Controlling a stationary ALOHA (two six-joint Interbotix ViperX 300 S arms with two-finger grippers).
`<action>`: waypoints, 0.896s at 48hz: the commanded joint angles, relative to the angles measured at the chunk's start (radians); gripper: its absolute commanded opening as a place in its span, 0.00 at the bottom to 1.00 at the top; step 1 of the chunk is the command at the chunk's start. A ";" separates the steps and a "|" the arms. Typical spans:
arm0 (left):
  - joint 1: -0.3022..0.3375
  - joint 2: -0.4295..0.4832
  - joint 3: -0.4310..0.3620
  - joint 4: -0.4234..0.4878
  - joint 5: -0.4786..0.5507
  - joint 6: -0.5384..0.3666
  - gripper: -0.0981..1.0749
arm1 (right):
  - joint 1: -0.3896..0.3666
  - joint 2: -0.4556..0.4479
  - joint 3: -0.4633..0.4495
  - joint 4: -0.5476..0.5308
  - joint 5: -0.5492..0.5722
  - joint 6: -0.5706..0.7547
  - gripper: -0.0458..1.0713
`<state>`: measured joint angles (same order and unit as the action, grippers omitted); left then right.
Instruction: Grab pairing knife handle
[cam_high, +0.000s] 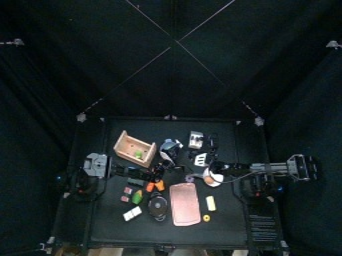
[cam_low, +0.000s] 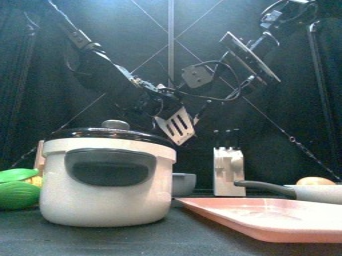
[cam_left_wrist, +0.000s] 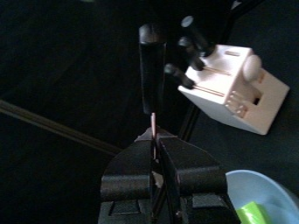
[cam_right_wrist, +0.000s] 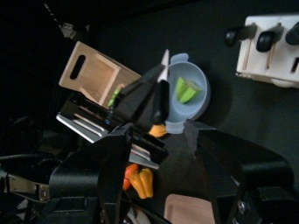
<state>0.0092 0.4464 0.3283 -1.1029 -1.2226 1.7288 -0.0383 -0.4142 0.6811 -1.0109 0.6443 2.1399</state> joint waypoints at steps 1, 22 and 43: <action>-0.003 -0.015 -0.026 0.002 -0.060 0.005 0.43 | -0.003 -0.021 -0.009 0.014 -0.021 0.002 0.81; -0.015 -0.012 -0.021 0.031 -0.123 0.011 0.43 | -0.147 -0.014 -0.011 0.120 -0.288 0.003 0.81; -0.017 -0.002 -0.035 0.051 -0.123 0.012 0.43 | -0.190 -0.003 -0.009 0.129 -0.316 0.003 0.80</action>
<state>-0.0092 0.4556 0.3191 -1.0584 -1.3361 1.7395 -0.2209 -0.4065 0.6888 -0.8836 0.3421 2.1460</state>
